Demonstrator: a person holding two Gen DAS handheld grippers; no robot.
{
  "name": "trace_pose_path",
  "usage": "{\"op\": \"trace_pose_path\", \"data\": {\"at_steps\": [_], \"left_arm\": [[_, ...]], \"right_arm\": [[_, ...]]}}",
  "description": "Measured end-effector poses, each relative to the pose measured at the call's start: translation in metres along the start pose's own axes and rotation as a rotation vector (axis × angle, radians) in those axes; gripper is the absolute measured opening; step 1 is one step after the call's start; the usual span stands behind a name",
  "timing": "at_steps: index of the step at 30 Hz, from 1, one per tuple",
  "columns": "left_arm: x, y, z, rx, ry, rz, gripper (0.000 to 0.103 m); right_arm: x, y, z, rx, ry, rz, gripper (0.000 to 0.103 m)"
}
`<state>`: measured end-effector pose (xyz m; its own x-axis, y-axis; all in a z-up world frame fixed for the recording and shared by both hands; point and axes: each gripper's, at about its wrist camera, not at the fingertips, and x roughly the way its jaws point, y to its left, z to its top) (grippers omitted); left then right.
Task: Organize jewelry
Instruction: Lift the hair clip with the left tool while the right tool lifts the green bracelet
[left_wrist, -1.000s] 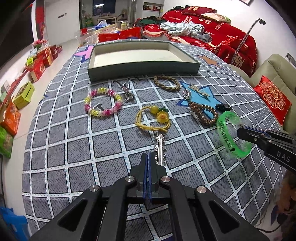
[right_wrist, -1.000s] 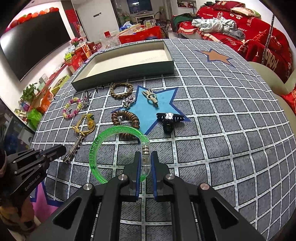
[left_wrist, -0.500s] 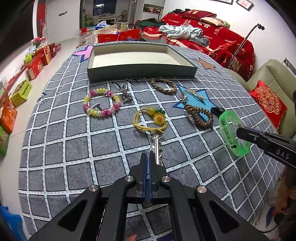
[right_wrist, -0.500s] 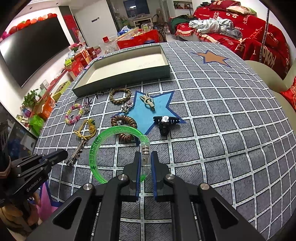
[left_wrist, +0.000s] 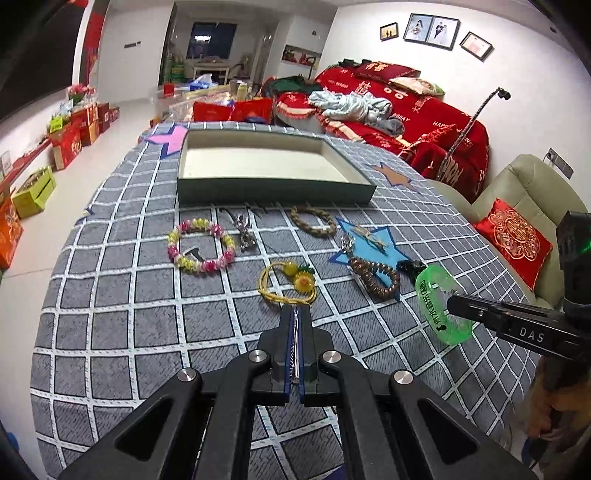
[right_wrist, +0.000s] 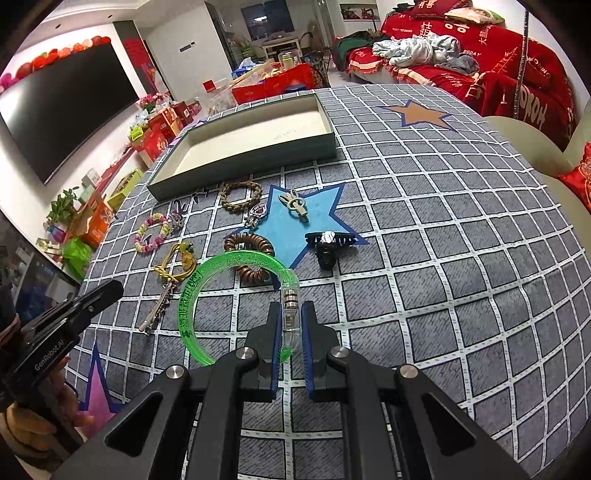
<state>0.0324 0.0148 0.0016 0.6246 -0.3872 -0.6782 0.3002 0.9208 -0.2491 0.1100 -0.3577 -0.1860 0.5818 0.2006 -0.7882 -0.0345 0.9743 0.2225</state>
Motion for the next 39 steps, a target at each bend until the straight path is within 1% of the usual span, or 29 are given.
{"op": "trace_pose_path", "data": {"at_steps": [1, 4, 5, 6, 7, 8, 10, 14, 16, 17, 19, 21, 22, 23, 24, 25, 27, 28, 29, 30, 32, 33, 35, 36, 37, 39], "left_arm": [[-0.002, -0.001, 0.000, 0.004, -0.012, -0.013, 0.018], [-0.003, -0.003, 0.000, 0.005, -0.004, -0.041, 0.018], [-0.006, -0.004, 0.000, 0.004, -0.008, -0.039, 0.051], [-0.007, -0.004, 0.000, 0.006, -0.023, -0.040, 0.094], [-0.005, -0.003, 0.000, 0.009, -0.029, -0.059, 0.103], [0.004, -0.003, -0.001, 0.012, -0.029, -0.078, 0.103], [0.019, -0.003, -0.002, 0.018, -0.042, -0.073, 0.103], [0.049, -0.002, -0.005, -0.028, -0.046, -0.118, 0.103], [0.065, -0.005, -0.006, -0.026, -0.040, -0.147, 0.103], [0.073, -0.007, -0.007, -0.020, -0.036, -0.145, 0.103], [0.087, -0.013, -0.009, 0.017, -0.036, -0.072, 0.103], [0.106, -0.022, -0.012, 0.075, -0.027, 0.090, 0.103], [0.110, -0.025, -0.014, 0.083, -0.025, 0.145, 0.103], [0.121, -0.027, -0.016, 0.091, -0.018, 0.216, 0.103], [0.127, -0.028, -0.017, 0.095, -0.014, 0.230, 0.103], [0.135, -0.027, -0.018, 0.100, -0.001, 0.226, 0.103], [0.157, -0.027, -0.023, 0.103, 0.053, 0.212, 0.103], [0.171, -0.027, -0.025, 0.099, 0.096, 0.196, 0.103], [0.183, -0.027, -0.027, 0.092, 0.130, 0.174, 0.103], [0.189, -0.026, -0.029, 0.082, 0.149, 0.158, 0.103], [0.203, -0.024, -0.033, 0.057, 0.184, 0.140, 0.103], [0.216, -0.023, -0.036, 0.045, 0.215, 0.132, 0.103], [0.226, -0.024, -0.035, 0.036, 0.240, 0.115, 0.103], [0.236, -0.024, -0.037, 0.038, 0.253, 0.121, 0.103], [0.241, -0.024, -0.037, 0.046, 0.261, 0.136, 0.103], [0.249, -0.029, -0.038, 0.070, 0.273, 0.144, 0.103]], "right_arm": [[0.000, 0.000, 0.000, 0.000, 0.001, 0.001, 0.011], [0.001, 0.001, 0.000, 0.003, 0.003, 0.007, 0.011], [0.002, 0.001, 0.000, 0.004, 0.004, 0.008, 0.011], [0.002, 0.001, 0.000, 0.004, 0.004, 0.009, 0.011], [0.003, 0.001, 0.000, 0.005, 0.004, 0.010, 0.011], [0.003, 0.001, -0.001, 0.006, 0.005, 0.010, 0.011], [0.004, 0.000, -0.001, 0.009, 0.007, 0.012, 0.011], [0.005, -0.001, 0.000, 0.016, 0.007, 0.016, 0.011], [0.004, -0.001, 0.000, 0.011, 0.006, 0.014, 0.011], [0.004, -0.001, 0.000, 0.011, 0.005, 0.013, 0.011], [0.004, -0.002, 0.000, 0.012, 0.003, 0.011, 0.011], [0.003, -0.003, 0.001, 0.016, -0.002, 0.012, 0.011], [0.002, -0.003, 0.001, 0.017, -0.003, 0.012, 0.011], [0.002, -0.003, 0.001, 0.017, -0.003, 0.011, 0.011], [0.002, -0.003, 0.001, 0.017, -0.003, 0.012, 0.011], [0.002, -0.003, 0.001, 0.017, -0.002, 0.013, 0.011], [0.002, -0.002, 0.001, 0.015, 0.001, 0.015, 0.011], [0.002, -0.001, 0.001, 0.013, 0.002, 0.016, 0.011], [0.002, -0.001, 0.001, 0.012, 0.002, 0.018, 0.011], [0.001, 0.000, 0.001, 0.009, 0.002, 0.019, 0.011], [0.001, 0.001, 0.002, 0.007, 0.001, 0.019, 0.011], [0.001, 0.002, 0.001, 0.007, 0.001, 0.020, 0.011], [0.001, 0.002, 0.001, 0.006, 0.001, 0.018, 0.011], [0.001, 0.002, 0.001, 0.006, 0.001, 0.018, 0.011], [0.001, 0.002, 0.001, 0.007, 0.001, 0.019, 0.011], [0.001, 0.003, 0.001, 0.006, -0.001, 0.019, 0.011]]}}
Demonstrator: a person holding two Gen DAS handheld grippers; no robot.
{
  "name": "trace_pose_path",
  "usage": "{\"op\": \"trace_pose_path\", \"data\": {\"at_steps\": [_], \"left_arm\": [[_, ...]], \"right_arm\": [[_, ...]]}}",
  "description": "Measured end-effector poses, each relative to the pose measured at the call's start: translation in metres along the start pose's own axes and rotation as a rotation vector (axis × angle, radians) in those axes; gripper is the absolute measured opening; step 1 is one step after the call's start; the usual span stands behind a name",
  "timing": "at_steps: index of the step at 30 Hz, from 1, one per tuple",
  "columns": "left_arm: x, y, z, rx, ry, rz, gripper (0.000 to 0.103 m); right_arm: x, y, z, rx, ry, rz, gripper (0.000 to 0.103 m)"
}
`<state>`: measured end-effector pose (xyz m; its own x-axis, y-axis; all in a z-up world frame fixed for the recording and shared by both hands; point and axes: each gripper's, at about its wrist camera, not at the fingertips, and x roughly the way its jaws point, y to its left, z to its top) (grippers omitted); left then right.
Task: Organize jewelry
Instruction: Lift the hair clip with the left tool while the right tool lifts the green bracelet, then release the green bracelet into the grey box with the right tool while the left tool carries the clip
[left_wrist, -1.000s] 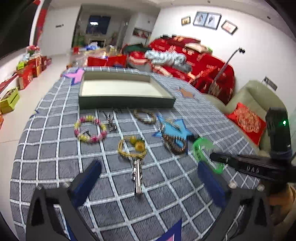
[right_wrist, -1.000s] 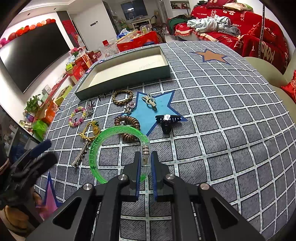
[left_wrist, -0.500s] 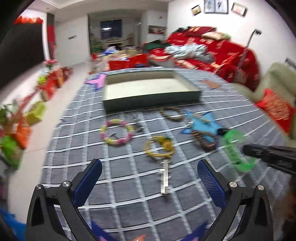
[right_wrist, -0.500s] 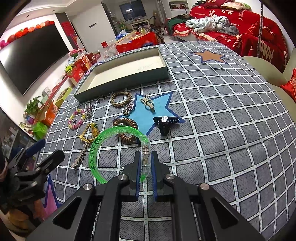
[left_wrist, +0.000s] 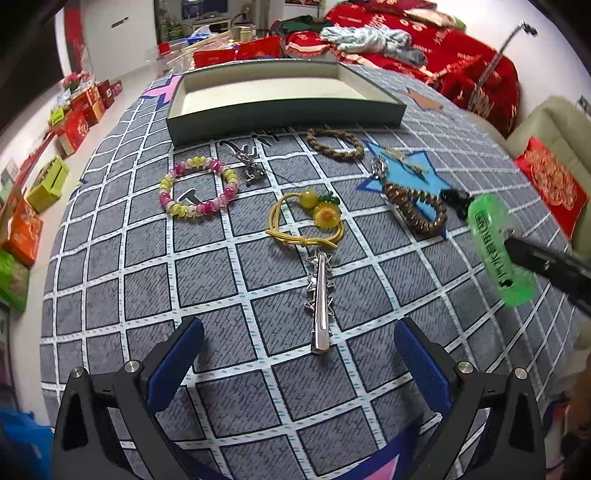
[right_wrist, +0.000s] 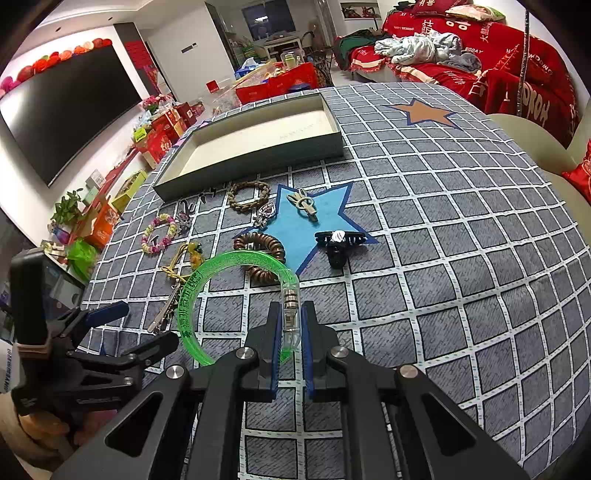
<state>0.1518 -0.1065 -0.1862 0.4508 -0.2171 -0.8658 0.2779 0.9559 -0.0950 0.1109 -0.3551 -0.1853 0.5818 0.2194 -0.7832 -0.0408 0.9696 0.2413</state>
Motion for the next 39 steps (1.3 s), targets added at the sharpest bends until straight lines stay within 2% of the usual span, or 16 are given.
{"op": "trace_pose_path", "data": {"at_steps": [6, 7, 8, 10, 12, 13, 14, 19, 27, 28, 35, 39], "left_arm": [[0.034, -0.022, 0.005, 0.047, 0.026, 0.003, 0.103], [0.034, -0.029, 0.007, 0.066, 0.016, 0.022, 0.095], [0.036, -0.035, 0.007, 0.087, 0.011, 0.022, 0.084], [0.042, -0.060, 0.003, 0.111, 0.005, 0.011, 0.067], [0.051, -0.068, 0.005, 0.125, 0.004, 0.004, 0.052], [0.056, -0.073, 0.005, 0.134, 0.000, -0.001, 0.036], [0.058, -0.076, 0.007, 0.138, -0.001, -0.004, 0.028], [0.064, -0.085, 0.006, 0.102, -0.013, -0.081, 0.028], [0.050, -0.081, 0.029, 0.070, -0.095, -0.133, 0.028], [0.041, -0.074, 0.040, 0.065, -0.100, -0.141, 0.028], [-0.026, -0.028, 0.068, 0.027, -0.133, -0.197, 0.028], [-0.034, -0.018, 0.094, 0.023, -0.164, -0.194, 0.028]], "right_arm": [[-0.001, 0.002, 0.000, -0.001, -0.002, 0.002, 0.011], [-0.001, 0.002, 0.000, -0.002, -0.003, 0.002, 0.011], [-0.001, 0.003, 0.000, -0.002, -0.004, 0.003, 0.011], [-0.001, 0.004, 0.000, -0.002, -0.004, 0.003, 0.011], [-0.002, 0.004, 0.001, 0.000, -0.004, 0.005, 0.011], [-0.002, 0.005, 0.001, 0.000, -0.005, 0.005, 0.011], [-0.003, 0.006, 0.001, -0.001, -0.005, 0.005, 0.011], [-0.003, 0.008, 0.003, -0.005, -0.006, 0.001, 0.011], [-0.007, 0.012, 0.022, -0.010, -0.028, 0.007, 0.011], [-0.007, 0.013, 0.026, -0.013, -0.030, 0.007, 0.011], [-0.004, 0.022, 0.056, -0.045, -0.049, 0.009, 0.011], [-0.001, 0.025, 0.074, -0.057, -0.056, 0.014, 0.011]]}}
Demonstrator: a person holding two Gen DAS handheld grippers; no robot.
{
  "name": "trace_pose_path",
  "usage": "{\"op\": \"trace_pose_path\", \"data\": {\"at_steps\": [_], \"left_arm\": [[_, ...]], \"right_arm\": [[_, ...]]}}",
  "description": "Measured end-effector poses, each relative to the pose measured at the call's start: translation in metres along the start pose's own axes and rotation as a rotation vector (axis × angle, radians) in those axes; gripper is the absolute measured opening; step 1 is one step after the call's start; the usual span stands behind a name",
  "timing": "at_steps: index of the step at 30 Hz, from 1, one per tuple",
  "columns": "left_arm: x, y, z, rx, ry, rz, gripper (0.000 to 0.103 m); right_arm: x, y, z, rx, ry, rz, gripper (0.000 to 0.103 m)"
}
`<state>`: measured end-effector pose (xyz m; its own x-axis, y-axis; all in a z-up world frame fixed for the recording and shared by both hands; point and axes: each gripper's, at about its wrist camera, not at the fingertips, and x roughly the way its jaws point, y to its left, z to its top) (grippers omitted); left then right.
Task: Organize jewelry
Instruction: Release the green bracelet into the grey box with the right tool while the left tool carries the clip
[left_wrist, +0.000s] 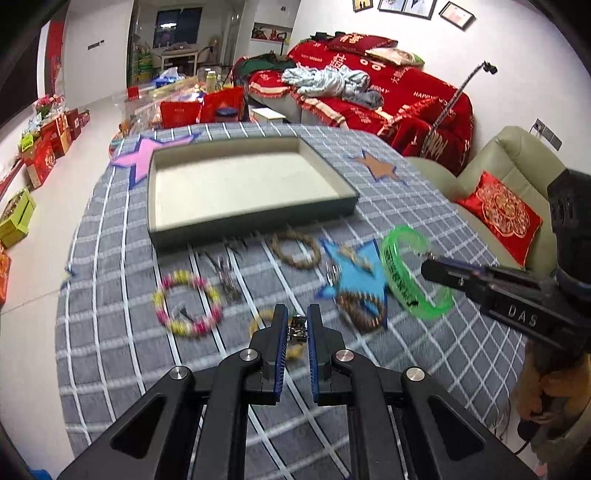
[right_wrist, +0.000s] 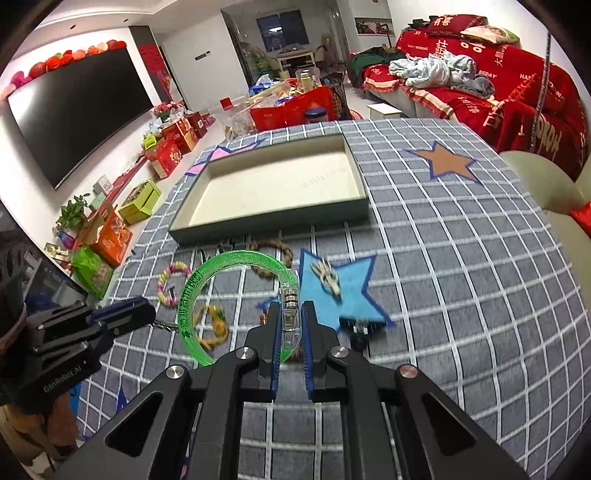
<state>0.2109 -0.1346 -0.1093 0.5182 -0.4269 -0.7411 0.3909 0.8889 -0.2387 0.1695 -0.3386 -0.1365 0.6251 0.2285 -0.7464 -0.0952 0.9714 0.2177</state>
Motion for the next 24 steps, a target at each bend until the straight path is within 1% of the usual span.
{"op": "trace_pose_path", "data": {"at_steps": [5, 10, 14, 17, 21, 24], "left_arm": [[0.003, 0.013, 0.036, -0.007, -0.036, 0.005, 0.028], [0.020, 0.030, 0.076, -0.029, -0.058, 0.010, 0.028], [0.045, 0.045, 0.110, -0.036, -0.072, 0.028, 0.028], [0.069, 0.058, 0.131, -0.048, -0.064, 0.041, 0.028], [0.102, 0.074, 0.149, -0.054, -0.038, 0.059, 0.028], [0.128, 0.087, 0.157, -0.063, -0.012, 0.072, 0.028]], "right_arm": [[0.010, 0.002, 0.033, -0.021, -0.012, 0.006, 0.011], [0.035, 0.000, 0.078, -0.023, -0.006, 0.011, 0.011], [0.067, -0.004, 0.114, -0.030, 0.010, -0.014, 0.011], [0.096, -0.009, 0.136, -0.020, 0.035, -0.031, 0.011], [0.134, -0.017, 0.155, -0.015, 0.066, -0.059, 0.011], [0.162, -0.025, 0.165, -0.001, 0.098, -0.074, 0.011]]}}
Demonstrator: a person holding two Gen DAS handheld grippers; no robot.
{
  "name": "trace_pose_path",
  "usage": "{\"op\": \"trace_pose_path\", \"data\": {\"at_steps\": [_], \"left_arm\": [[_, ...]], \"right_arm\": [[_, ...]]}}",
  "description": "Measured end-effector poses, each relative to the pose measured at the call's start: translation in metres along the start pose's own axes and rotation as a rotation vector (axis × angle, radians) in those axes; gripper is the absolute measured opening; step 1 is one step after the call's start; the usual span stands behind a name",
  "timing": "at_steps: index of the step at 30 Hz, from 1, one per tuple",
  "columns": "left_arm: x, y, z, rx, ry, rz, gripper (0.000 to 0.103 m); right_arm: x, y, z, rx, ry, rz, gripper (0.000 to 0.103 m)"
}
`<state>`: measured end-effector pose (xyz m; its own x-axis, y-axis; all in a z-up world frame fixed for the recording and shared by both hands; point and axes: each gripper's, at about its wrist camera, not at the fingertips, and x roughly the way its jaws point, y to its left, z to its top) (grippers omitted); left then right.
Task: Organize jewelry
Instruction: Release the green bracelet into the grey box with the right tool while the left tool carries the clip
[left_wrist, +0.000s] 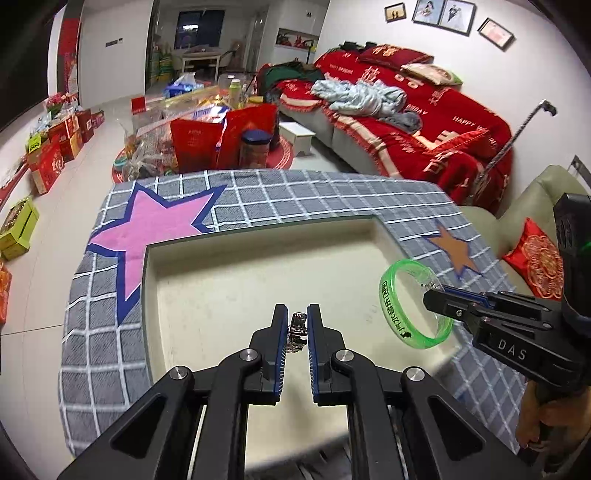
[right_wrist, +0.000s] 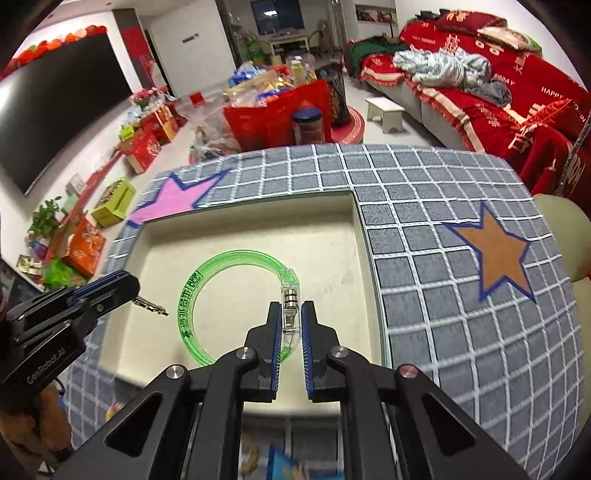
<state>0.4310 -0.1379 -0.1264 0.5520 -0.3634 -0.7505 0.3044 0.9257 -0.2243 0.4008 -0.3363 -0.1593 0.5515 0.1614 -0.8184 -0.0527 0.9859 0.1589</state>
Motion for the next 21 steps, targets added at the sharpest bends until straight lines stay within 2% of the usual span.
{"op": "trace_pose_path", "data": {"at_steps": [5, 9, 21], "left_arm": [[0.034, 0.014, 0.004, -0.025, 0.037, 0.015, 0.028], [0.046, 0.020, 0.009, -0.036, 0.038, 0.023, 0.028], [0.075, 0.020, 0.003, -0.004, 0.090, 0.111, 0.028]], "right_arm": [[0.039, -0.003, 0.012, -0.001, 0.048, -0.028, 0.011], [0.056, -0.002, 0.013, -0.010, 0.064, -0.040, 0.011], [0.066, 0.001, 0.011, -0.043, 0.066, -0.082, 0.013]]}}
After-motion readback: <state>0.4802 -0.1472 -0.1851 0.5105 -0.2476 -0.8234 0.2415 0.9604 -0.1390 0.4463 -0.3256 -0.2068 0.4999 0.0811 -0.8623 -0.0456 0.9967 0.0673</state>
